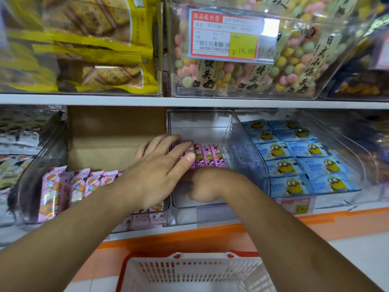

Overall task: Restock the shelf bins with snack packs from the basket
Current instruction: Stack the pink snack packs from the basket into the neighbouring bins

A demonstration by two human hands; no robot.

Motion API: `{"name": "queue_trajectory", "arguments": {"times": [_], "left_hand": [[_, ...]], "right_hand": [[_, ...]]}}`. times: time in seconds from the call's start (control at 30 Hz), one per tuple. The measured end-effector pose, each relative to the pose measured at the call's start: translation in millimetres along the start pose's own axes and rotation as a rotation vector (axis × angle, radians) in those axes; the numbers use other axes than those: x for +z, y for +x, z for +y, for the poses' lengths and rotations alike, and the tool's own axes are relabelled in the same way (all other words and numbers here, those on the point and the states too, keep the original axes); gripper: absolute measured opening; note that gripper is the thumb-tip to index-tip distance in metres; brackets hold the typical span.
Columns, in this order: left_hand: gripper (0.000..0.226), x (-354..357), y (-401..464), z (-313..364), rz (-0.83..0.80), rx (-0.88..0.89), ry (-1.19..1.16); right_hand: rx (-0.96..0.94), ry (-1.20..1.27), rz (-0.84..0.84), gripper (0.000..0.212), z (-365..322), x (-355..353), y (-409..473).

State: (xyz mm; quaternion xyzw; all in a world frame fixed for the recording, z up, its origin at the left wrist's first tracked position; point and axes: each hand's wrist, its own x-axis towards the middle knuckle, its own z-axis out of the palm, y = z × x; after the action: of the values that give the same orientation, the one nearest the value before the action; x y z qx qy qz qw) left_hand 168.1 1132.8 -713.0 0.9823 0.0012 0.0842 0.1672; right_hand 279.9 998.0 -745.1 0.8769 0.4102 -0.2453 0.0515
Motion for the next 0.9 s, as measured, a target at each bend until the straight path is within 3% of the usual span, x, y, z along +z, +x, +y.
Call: {"name": "queue_trajectory", "arguments": {"times": [0.2,0.37,0.63,0.7,0.83,0.9], "left_hand": [[0.080,2,1,-1,0.012,-0.003,-0.010],[0.080,3,0,0,0.013,-0.011,-0.016],[0.077,5,2,0,0.023,-0.011,-0.024],[0.076,6,3,0,0.029,-0.007,-0.022],[0.074,8,3,-2,0.040,0.007,-0.012],[0.074,8,3,-2,0.040,0.009,-0.012]], "right_hand": [[-0.054,0.078,0.067,0.046,8,1,-3],[0.041,0.074,0.078,0.027,25,-15,-17],[0.097,0.159,0.081,0.060,31,0,-12],[0.100,0.159,0.085,0.054,33,3,-9],[0.134,0.117,0.142,0.019,36,-4,-10],[0.151,0.106,0.129,0.020,34,-5,-14]]}}
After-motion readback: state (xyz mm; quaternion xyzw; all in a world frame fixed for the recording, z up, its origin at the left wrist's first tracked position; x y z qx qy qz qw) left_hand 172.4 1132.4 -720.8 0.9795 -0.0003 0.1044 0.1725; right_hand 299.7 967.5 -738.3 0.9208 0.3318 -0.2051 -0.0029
